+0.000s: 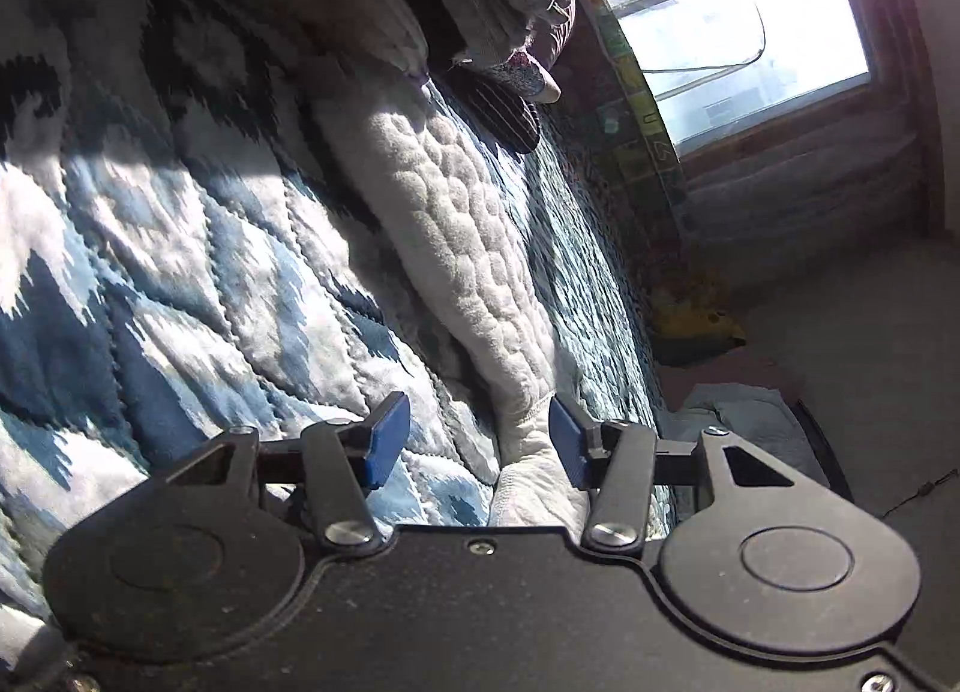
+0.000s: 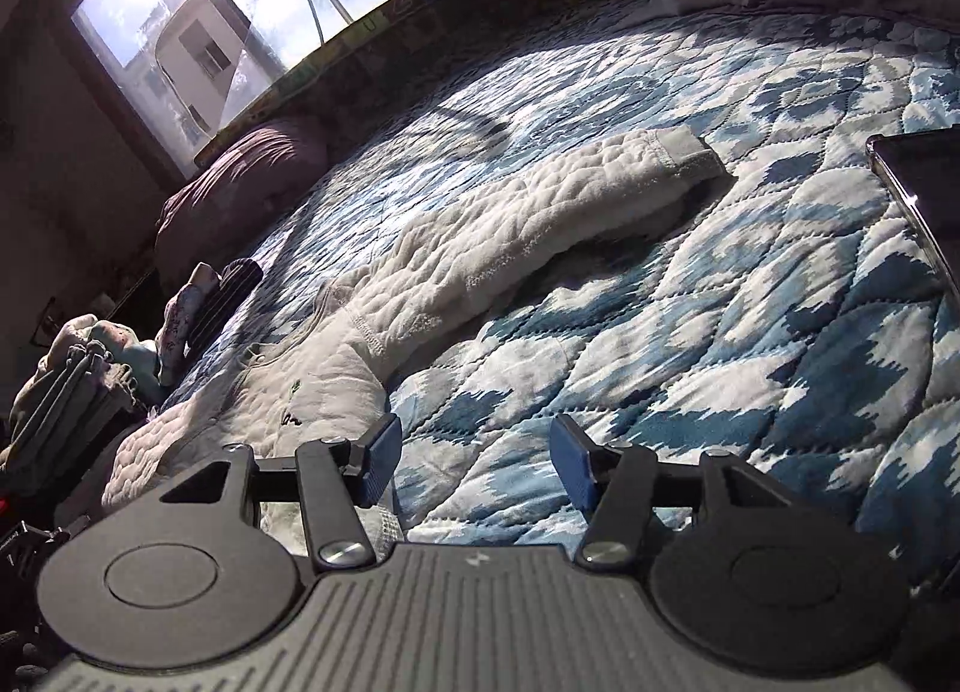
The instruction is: Fold clothes
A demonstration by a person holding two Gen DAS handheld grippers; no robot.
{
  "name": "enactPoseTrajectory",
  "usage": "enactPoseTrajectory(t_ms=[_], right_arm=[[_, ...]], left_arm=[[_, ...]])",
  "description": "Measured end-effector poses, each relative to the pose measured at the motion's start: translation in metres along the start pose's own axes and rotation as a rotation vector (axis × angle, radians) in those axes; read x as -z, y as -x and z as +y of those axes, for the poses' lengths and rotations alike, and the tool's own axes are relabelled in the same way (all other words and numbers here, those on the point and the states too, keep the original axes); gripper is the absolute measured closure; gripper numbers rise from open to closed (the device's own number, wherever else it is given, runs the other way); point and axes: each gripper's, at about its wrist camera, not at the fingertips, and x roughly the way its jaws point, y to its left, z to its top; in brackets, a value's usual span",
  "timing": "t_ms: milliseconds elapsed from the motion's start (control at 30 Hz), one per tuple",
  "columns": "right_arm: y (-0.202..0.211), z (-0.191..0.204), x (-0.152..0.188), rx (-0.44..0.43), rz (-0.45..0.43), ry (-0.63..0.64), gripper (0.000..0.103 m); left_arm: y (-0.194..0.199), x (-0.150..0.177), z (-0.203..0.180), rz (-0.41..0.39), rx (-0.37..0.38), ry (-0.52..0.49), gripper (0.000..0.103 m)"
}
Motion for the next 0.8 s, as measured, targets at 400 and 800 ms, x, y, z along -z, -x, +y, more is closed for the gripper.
enactPoseTrajectory(t_ms=[400,800], right_arm=[[0.009,-0.011,0.041,-0.268,0.063,-0.338,0.054],[0.034,0.078,0.056,0.149,0.082,0.460,0.077]], left_arm=[[-0.006,0.060,-0.003,0.167,-0.009,0.022,0.065],[-0.003,0.130,-0.071,0.121,-0.346,-0.698,0.093]])
